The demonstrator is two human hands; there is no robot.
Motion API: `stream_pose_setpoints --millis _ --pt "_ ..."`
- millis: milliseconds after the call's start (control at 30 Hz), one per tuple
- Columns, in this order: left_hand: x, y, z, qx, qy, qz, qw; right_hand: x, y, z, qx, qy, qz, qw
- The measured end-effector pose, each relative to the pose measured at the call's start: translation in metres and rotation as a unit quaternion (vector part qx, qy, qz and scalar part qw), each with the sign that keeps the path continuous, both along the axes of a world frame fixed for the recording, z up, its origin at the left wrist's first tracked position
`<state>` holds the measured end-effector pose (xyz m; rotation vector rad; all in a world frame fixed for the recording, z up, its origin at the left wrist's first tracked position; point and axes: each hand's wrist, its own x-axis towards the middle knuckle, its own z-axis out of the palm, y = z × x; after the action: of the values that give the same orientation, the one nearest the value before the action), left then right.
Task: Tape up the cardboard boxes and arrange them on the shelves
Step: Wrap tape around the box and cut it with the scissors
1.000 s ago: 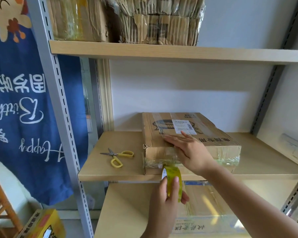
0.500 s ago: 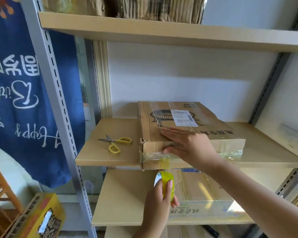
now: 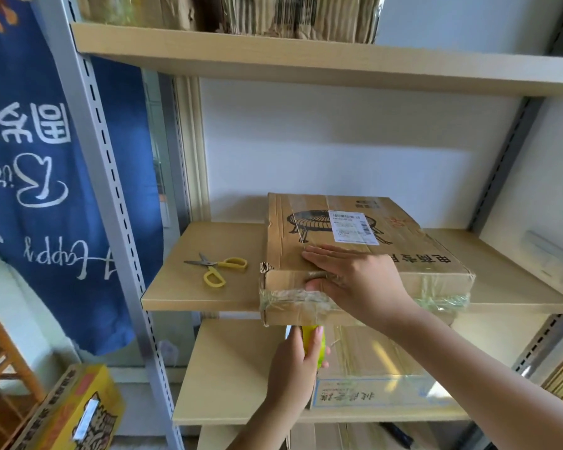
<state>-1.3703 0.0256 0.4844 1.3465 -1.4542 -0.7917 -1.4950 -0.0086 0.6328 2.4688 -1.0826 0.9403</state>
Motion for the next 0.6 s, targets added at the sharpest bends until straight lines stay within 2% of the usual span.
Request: stream_pose_setpoints --millis 133,200,267,333,433,600 --pt "0.005 0.013 -0.006 -0.089 -0.12 0.06 0.987 -0.005 0.019 0.01 -0.026 0.008 0.026 0.999" --pt "0.006 0.025 0.002 -0.156 -0.108 0.074 0.979 -0.006 0.032 0.031 -0.033 0.007 0.029 0.999" --pt "0.005 0.038 0.028 -0.188 -0.061 0.074 0.977 -0.003 0.042 0.066 0.0 0.014 0.006 1.0" --pt "0.005 0.048 0.067 -0.207 0.004 0.018 0.978 -0.001 0.043 0.105 0.068 0.019 -0.022 0.997" --pt "0.013 0.055 0.127 -0.238 0.062 -0.073 0.966 0.001 0.032 0.156 0.077 0.012 -0.018 0.997" --pt "0.027 0.055 0.203 -0.179 0.131 -0.227 0.948 0.005 0.0 0.21 0.108 0.028 -0.015 0.994"
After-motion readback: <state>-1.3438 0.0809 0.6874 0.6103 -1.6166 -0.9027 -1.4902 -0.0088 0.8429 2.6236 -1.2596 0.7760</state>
